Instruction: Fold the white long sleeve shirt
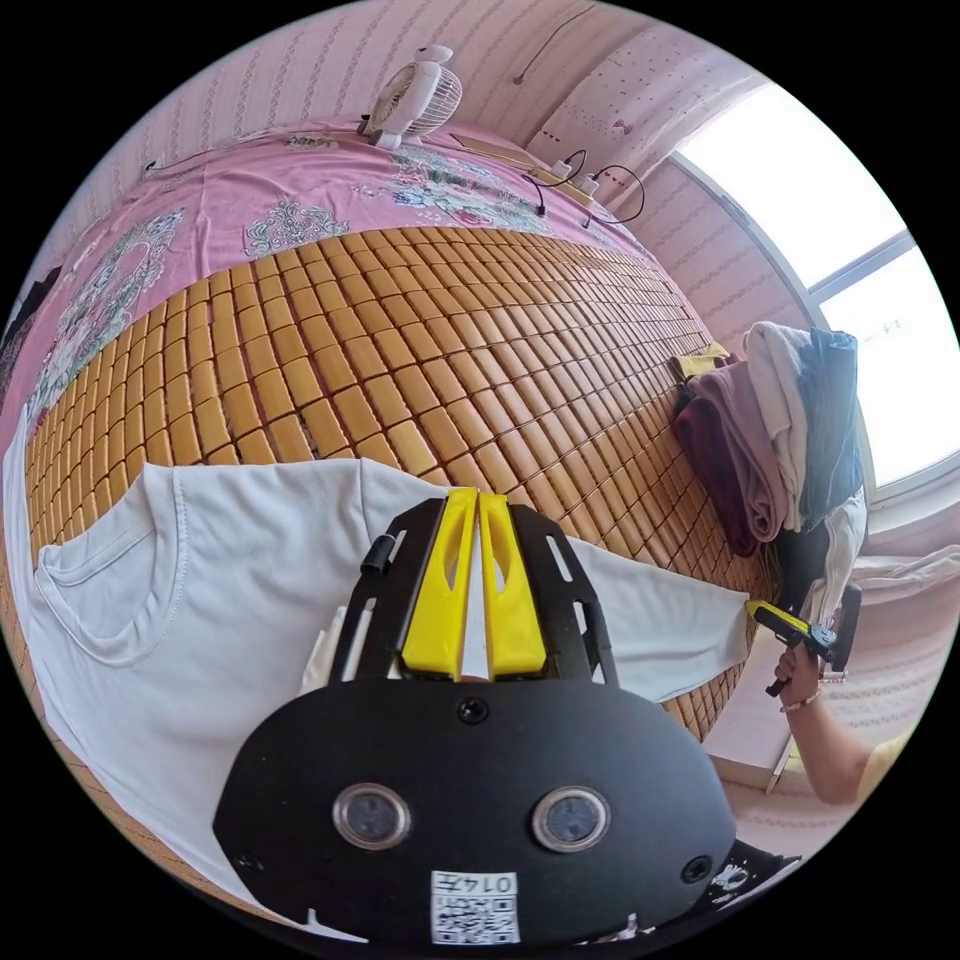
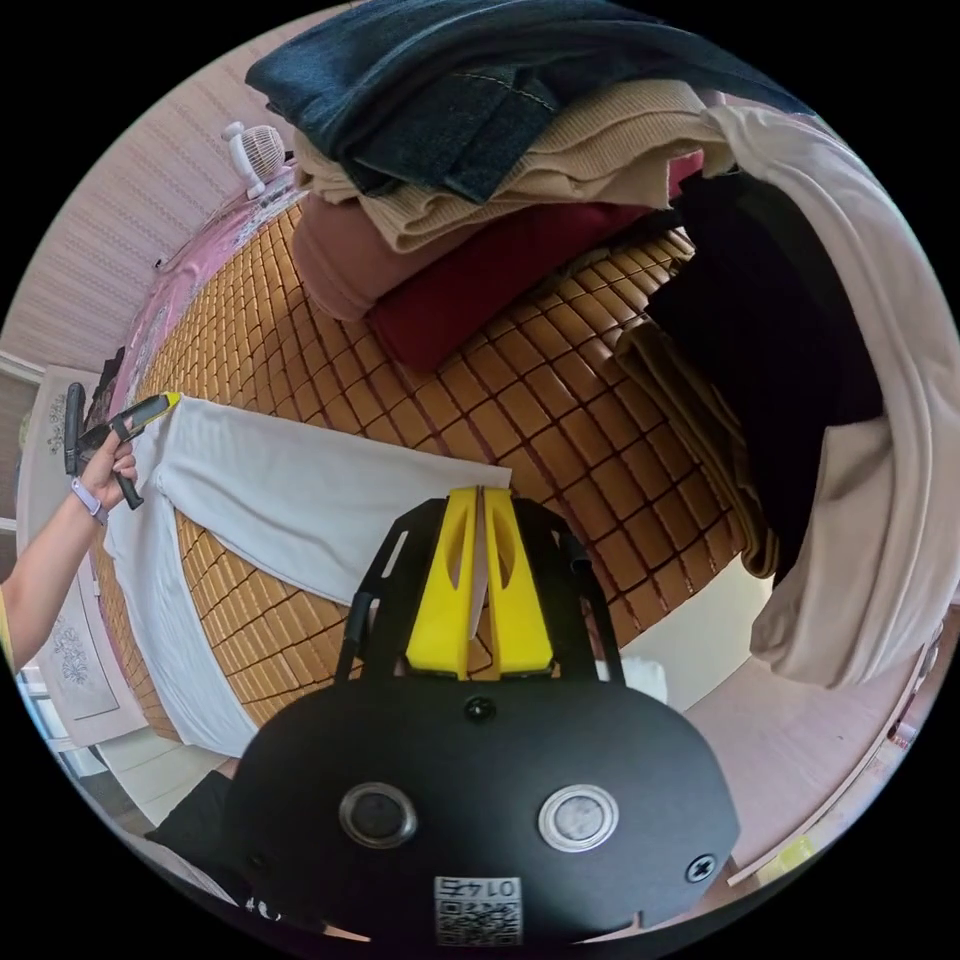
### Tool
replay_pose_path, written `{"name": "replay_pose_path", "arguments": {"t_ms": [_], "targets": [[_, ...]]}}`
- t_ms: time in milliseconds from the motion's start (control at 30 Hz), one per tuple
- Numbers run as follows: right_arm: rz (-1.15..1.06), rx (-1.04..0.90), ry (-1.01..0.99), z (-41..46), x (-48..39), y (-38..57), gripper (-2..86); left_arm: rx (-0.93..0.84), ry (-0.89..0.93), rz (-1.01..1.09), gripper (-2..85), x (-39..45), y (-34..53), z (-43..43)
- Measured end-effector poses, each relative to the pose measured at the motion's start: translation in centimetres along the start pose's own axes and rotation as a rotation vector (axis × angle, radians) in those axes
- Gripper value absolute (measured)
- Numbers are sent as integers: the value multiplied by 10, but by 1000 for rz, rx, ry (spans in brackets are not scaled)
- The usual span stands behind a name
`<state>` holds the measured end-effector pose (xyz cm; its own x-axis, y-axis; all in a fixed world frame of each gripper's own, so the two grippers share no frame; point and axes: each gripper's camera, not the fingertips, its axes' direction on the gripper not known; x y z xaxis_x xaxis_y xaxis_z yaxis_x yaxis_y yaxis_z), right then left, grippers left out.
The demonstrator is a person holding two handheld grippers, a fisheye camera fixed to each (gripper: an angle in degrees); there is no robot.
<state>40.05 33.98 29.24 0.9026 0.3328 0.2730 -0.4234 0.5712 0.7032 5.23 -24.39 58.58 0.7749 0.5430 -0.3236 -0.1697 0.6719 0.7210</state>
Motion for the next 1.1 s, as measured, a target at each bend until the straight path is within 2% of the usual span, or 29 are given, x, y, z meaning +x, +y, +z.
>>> {"name": "replay_pose_path", "arguments": {"t_ms": [200, 333, 433, 533, 700, 900, 967, 1100], "targets": [[14, 46, 11, 15, 5, -6, 47, -23, -6, -19, -10, 6, -29, -20], [-17, 24, 36, 40, 3, -8, 16, -2, 14, -52, -10, 6, -43, -48], [-13, 59, 14, 43, 7, -12, 5, 61, -8, -1, -9, 19, -56, -79], [12, 93, 9, 52, 16, -23, 4, 23, -21, -16, -6, 20, -73, -85], [2, 55, 9, 91, 19, -32, 22, 23, 134, -153, 39, -1, -96, -112], [19, 50, 10, 108, 27, -17, 44, 156, 256, -202, 53, -12, -86, -224], [23, 39, 12, 114, 27, -7, 44, 230, 246, -213, 49, -18, -58, -282], [30, -9, 6, 131, 18, 18, 45, 264, 200, -248, 47, -37, -9, -355]]}}
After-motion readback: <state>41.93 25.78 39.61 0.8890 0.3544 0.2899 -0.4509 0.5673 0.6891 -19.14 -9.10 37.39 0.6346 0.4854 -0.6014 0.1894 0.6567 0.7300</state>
